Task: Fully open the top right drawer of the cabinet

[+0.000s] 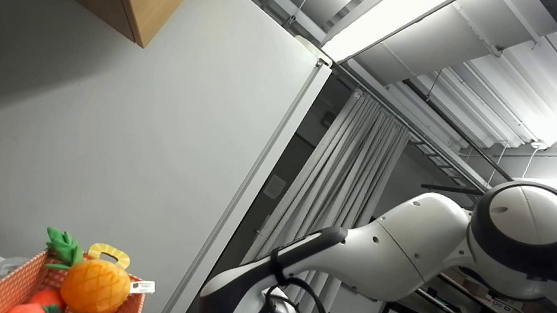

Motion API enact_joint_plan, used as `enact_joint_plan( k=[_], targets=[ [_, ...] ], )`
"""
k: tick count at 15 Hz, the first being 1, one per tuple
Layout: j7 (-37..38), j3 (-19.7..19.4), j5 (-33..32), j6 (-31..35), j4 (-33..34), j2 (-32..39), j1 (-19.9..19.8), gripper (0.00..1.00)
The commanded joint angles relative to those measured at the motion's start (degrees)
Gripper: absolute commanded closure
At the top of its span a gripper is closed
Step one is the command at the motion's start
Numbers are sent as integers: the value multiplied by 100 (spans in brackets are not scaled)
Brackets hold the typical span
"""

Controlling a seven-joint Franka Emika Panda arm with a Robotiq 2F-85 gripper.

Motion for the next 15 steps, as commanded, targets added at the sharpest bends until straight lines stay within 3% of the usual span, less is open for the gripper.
enact_joint_plan(
  k=[1,10,15],
  targets=[
    [-486,288,398,202,189,315,-281,0],
    [-833,488,523,252,450,833,-523,0],
    [-820,412,445,223,436,844,-592,0]
  ],
)
